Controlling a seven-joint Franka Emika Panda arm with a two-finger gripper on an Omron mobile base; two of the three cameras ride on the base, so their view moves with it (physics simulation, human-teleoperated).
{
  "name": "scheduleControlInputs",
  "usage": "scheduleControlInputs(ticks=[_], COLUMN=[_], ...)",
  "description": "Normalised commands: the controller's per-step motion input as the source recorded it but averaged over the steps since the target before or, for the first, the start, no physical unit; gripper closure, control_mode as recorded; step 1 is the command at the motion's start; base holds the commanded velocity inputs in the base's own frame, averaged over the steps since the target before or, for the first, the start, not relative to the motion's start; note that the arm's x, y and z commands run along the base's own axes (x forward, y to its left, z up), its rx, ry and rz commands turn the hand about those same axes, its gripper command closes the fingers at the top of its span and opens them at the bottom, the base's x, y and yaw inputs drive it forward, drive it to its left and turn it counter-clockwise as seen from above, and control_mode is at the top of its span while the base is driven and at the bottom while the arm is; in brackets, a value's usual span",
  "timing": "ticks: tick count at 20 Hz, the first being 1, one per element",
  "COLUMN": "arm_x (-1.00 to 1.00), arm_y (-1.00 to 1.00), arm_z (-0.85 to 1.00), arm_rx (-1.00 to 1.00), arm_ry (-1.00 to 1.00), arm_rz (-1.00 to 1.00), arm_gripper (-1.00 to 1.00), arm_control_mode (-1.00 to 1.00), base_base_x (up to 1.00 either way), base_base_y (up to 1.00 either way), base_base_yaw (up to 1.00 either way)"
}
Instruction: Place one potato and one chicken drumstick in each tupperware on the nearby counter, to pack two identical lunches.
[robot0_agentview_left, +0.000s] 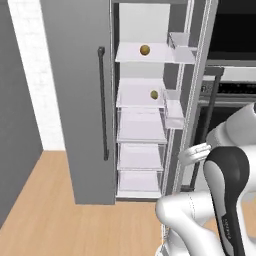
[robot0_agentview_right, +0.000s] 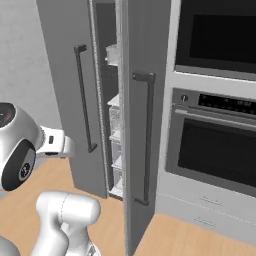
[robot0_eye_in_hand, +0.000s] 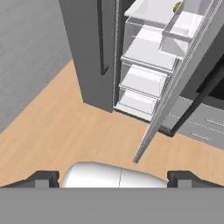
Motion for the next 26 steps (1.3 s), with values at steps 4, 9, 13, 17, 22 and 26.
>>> scheduleControlInputs(ticks=[4,9,13,17,22,26], arm_x=[0.0,0.0,0.0,0.0,0.0,0.0], arm_y=[0.0,0.0,0.0,0.0,0.0,0.0], arm_z=[0.0,0.0,0.0,0.0,0.0,0.0], arm_rx=[0.0,0.0,0.0,0.0,0.0,0.0], arm_ry=[0.0,0.0,0.0,0.0,0.0,0.0], arm_rz=[0.0,0.0,0.0,0.0,0.0,0.0], arm_gripper=[-1.0,-1.0,-1.0,-1.0,-1.0,-1.0], arm_control_mode=[1.0,1.0,1.0,1.0,1.0,1.0], base_base_x=[0.25,0.0,0.21,0.62,0.98,0.99], base_base_y=[1.0,0.86,0.21,0.11,0.22,0.27], base_base_yaw=[-0.42,-0.53,-0.54,-0.44,-0.26,-0.17])
